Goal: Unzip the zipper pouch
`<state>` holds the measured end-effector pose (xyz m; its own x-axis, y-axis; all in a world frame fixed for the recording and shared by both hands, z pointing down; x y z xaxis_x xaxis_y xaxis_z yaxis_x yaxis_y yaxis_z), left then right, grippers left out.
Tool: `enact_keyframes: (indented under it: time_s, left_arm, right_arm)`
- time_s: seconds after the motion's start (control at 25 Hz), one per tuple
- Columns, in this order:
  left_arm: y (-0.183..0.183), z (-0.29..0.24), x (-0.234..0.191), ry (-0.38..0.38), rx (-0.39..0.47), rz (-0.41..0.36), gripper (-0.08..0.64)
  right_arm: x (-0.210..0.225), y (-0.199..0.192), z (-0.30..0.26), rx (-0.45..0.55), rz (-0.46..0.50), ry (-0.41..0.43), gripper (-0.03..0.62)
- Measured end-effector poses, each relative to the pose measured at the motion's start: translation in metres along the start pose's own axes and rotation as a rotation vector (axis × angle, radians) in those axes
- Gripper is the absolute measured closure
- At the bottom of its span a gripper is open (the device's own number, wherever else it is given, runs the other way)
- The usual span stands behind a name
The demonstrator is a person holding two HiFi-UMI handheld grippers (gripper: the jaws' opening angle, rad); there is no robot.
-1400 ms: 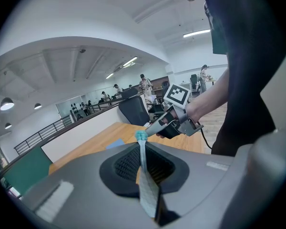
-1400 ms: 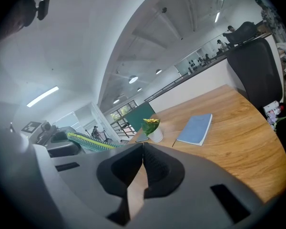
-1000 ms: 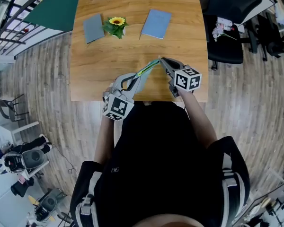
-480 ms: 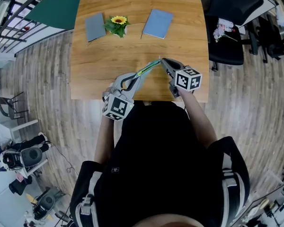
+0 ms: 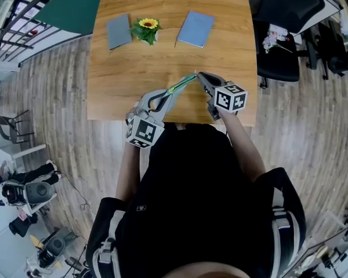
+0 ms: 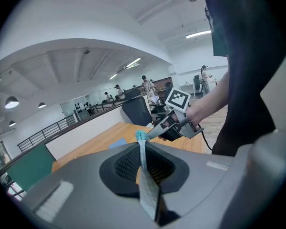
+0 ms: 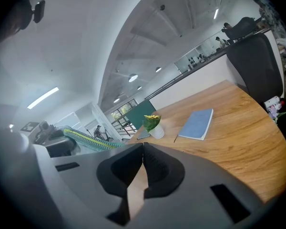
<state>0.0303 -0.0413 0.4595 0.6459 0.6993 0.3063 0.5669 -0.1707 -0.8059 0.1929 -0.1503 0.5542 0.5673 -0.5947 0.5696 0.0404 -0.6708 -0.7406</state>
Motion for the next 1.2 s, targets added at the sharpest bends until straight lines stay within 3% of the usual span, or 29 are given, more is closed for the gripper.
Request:
enact_keyframes:
  time_s: [0.24, 0.48, 0.84, 1.2]
  left_arm:
    - [-0.002, 0.001, 0.001, -0.001, -0.008, 0.001, 0.545]
    - [-0.008, 0.000, 0.008, -0.010, -0.022, 0.016, 0.545]
    - [-0.015, 0.002, -0.004, 0.016, -0.014, 0.065, 0.545]
    - [-0.031, -0.001, -0.016, 0.076, -0.050, 0.117, 0.545]
  right_arm:
    - [-0.001, -0.003, -0.002, -0.002, -0.002, 0.002, 0.586]
    - [0.006, -0.008, -0.002, 0.001, -0.081, 0.052, 0.577]
    - [0.016, -0.016, 0.004, -0.023, -0.031, 0.027, 0.509]
    - [0.008, -0.011, 0.016, -0.011, 0.094, 0.076, 0.589]
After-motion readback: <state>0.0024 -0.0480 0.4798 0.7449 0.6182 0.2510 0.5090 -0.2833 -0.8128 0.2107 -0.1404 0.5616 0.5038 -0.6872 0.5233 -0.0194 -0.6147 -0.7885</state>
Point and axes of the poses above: the fingertips, and each gripper's own axes: z backward along the fingers, x to its right, y out of its top, the point moved 6 cm from there along z, backward along the fingers, and after that the axes turned 3 degrees about -x, right-handed, at the moved point
